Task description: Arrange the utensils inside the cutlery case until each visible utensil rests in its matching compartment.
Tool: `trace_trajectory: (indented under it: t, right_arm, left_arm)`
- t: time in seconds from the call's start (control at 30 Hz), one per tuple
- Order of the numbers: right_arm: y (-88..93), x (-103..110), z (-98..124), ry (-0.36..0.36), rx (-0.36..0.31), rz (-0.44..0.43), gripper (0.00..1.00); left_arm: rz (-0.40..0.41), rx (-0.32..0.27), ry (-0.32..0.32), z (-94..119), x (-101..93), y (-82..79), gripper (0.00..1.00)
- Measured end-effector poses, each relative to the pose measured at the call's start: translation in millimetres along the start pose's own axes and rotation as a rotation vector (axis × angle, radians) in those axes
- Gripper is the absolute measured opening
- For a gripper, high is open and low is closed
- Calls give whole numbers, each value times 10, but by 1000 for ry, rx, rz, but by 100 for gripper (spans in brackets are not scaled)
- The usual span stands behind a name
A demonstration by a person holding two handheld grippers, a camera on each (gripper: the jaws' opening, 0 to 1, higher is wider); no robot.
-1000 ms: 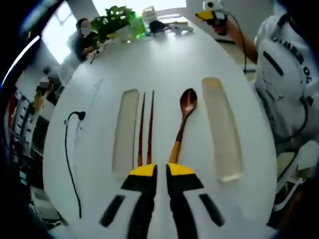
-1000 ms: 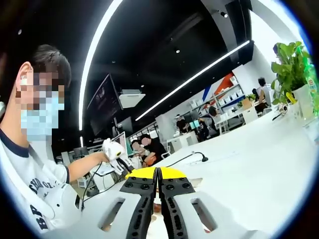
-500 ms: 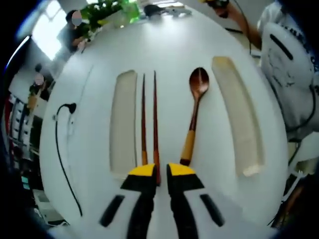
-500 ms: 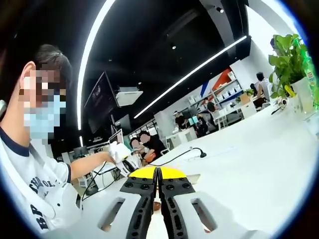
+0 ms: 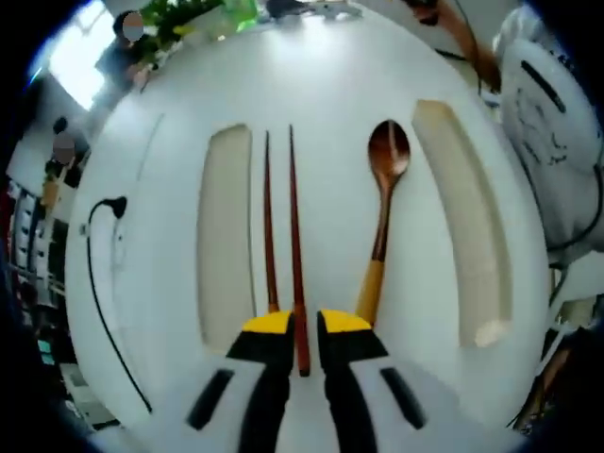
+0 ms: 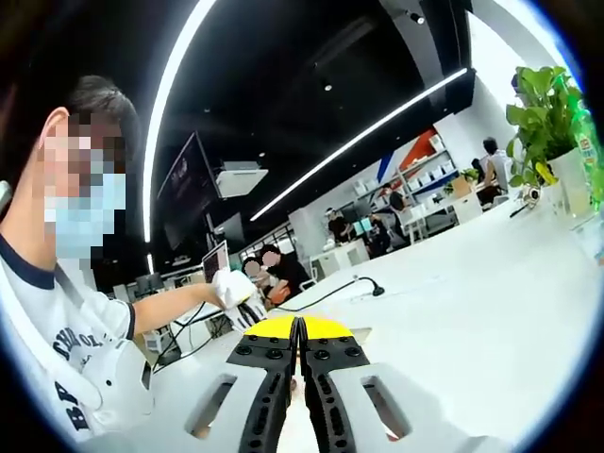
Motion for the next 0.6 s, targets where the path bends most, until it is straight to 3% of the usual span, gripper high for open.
trace_trajectory:
  t: [0.47,0.6]
  right_arm:
    - [24,12,-7,25,11,-27,0]
    - [39,13,-4,26,17,-36,0]
  left_arm:
    - [-2,73,50,-167,30,82,10]
    - [11,70,57,-173,54,87,10]
Point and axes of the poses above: the point that each gripper's makers call its tool centre point, and the gripper's own axes: z roughly backward along the fingers, x roughly to its left, y roughly out of its underside, the point moved 8 cm from there along z, roughly backward along the fingers, and after that the axes turned 13 degrees about -x, right-handed, at the moved point
